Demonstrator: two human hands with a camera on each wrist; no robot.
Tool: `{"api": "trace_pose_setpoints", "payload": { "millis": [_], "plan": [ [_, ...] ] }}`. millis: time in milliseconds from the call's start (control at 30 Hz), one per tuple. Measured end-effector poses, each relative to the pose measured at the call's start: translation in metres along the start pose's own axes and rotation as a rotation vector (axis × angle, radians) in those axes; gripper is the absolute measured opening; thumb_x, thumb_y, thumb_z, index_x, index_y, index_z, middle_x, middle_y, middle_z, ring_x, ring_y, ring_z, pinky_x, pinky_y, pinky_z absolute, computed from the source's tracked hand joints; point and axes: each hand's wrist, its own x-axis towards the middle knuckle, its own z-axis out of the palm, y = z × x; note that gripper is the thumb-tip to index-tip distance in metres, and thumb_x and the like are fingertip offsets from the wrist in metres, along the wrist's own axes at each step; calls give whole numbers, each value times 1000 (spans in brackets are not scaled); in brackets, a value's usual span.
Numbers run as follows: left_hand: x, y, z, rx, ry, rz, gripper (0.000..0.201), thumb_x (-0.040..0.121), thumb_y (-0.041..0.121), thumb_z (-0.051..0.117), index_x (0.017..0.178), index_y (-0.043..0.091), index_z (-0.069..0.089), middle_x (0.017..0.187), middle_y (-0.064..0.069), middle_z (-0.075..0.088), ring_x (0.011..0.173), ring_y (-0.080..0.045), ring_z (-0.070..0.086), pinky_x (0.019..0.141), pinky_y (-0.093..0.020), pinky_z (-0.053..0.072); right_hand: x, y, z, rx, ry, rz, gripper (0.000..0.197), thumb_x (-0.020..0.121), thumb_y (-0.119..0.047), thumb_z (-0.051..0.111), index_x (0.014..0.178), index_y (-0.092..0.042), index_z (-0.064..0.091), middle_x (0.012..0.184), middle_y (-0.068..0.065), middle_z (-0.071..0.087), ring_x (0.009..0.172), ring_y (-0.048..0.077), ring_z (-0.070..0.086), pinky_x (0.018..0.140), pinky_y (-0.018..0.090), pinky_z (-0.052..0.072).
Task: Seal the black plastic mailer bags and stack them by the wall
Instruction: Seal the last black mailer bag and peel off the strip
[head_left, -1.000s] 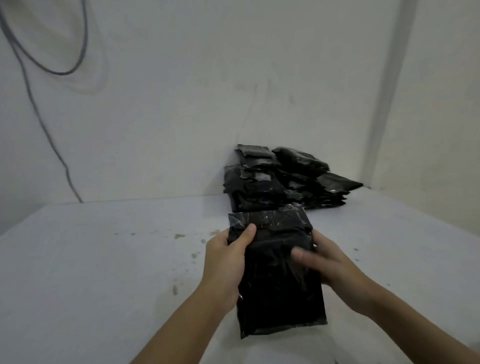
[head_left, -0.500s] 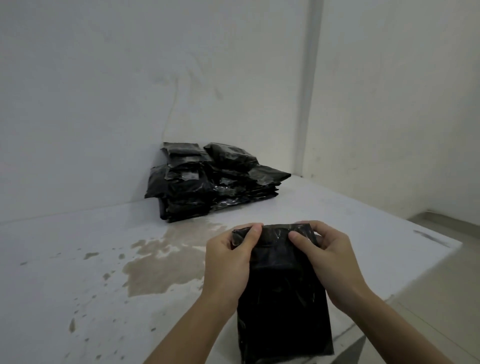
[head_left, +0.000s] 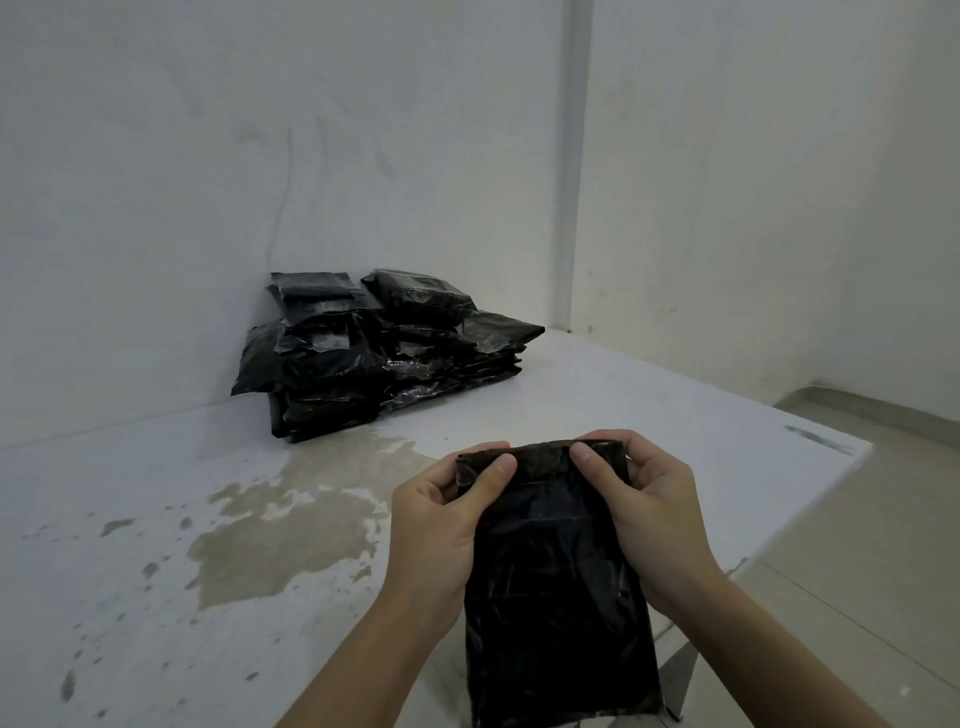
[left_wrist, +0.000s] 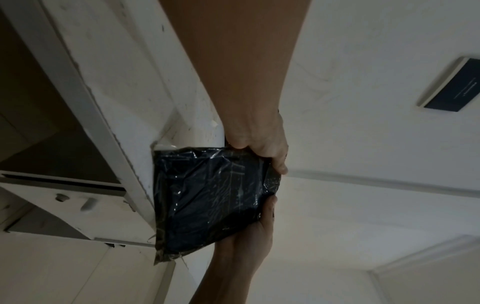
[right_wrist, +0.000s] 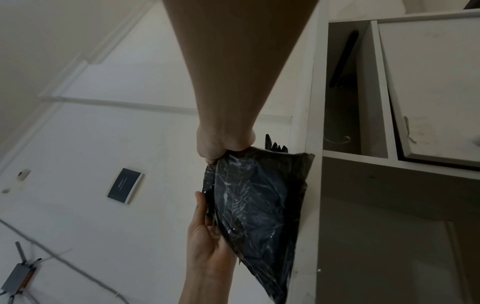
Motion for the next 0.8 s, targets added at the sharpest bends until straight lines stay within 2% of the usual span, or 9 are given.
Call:
{"api": "trace_pose_setpoints", "payload": {
  "millis": [300,800],
  "plan": [
    [3,-3,3,-47,56,15,12,83,4,63,89,4,73,85,-16,73,79,-26,72,63,-29,59,4,2,2,32,-11,-8,6,85,-4,64,86,-8,68,78,13,70,70,21,67,64,28,57],
    [2,-3,4,-46,105,6,13,83,13,66,82,2,73,84,-18,73,78,-29,72,64,-33,59,3,0,8,37,19,27,6,85,-12,66,82,-8,70,76,12,71,69,20,67,62,27,55]
  ]
}}
